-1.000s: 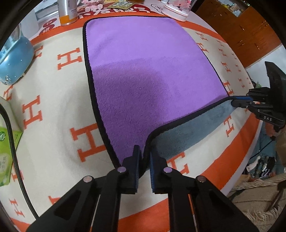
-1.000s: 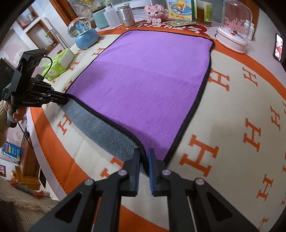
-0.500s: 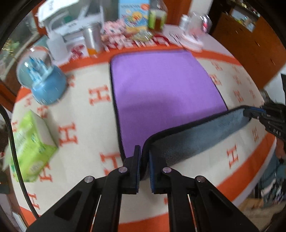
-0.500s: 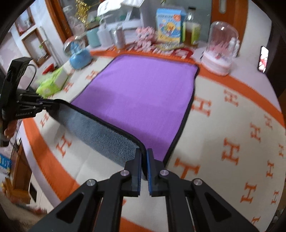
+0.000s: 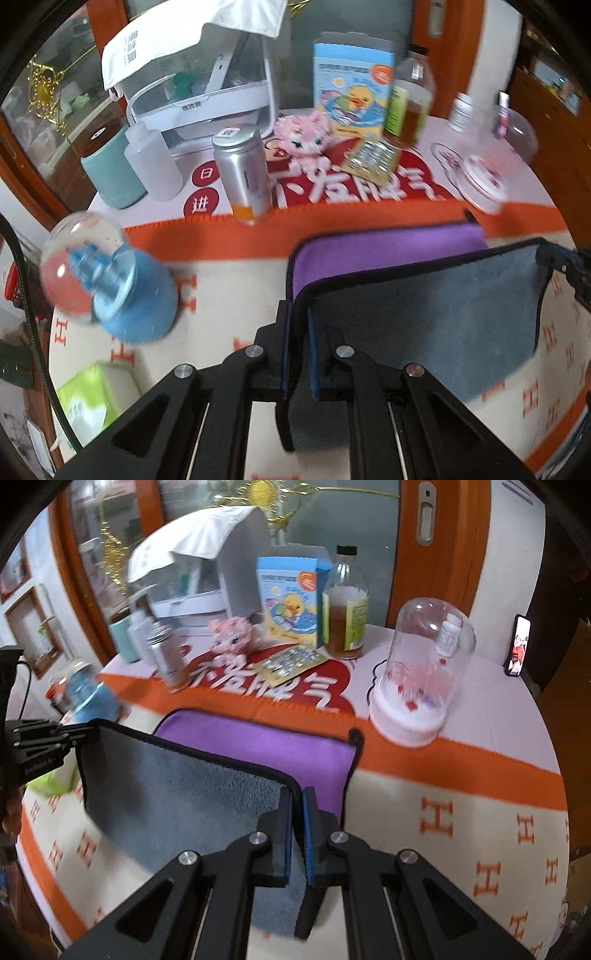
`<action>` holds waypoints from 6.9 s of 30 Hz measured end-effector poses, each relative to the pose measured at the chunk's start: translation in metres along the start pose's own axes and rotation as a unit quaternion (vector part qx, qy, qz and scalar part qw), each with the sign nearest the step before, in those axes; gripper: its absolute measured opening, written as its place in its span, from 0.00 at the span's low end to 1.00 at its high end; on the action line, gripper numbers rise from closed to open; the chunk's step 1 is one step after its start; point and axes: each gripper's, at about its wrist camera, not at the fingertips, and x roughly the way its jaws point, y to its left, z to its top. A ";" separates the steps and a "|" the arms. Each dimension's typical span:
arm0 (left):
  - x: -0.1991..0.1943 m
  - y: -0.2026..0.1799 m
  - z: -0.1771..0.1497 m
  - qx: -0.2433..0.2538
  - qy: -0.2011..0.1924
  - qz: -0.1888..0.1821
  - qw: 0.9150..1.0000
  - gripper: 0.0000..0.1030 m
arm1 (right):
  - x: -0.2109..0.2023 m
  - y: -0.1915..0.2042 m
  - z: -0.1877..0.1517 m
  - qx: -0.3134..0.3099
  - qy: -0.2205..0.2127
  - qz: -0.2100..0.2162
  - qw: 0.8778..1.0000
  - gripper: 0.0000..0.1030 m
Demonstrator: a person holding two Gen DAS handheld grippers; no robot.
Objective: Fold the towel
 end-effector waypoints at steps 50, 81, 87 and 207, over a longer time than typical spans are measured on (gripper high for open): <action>-0.008 -0.010 -0.016 -0.096 -0.049 0.000 0.994 0.99 | 0.022 0.024 -0.026 0.037 0.036 -0.083 0.995 0.39; -0.252 -0.054 -0.166 -0.057 -0.081 -0.046 0.994 0.99 | -0.232 0.098 -0.119 0.055 -0.061 -0.019 0.996 0.80; -0.266 -0.060 -0.178 -0.043 -0.076 -0.033 0.996 0.99 | -0.250 0.112 -0.129 0.048 -0.065 -0.022 0.996 0.80; -0.257 -0.060 -0.207 -0.038 -0.058 0.023 0.997 0.99 | -0.243 0.121 -0.167 0.084 -0.039 -0.059 0.994 0.80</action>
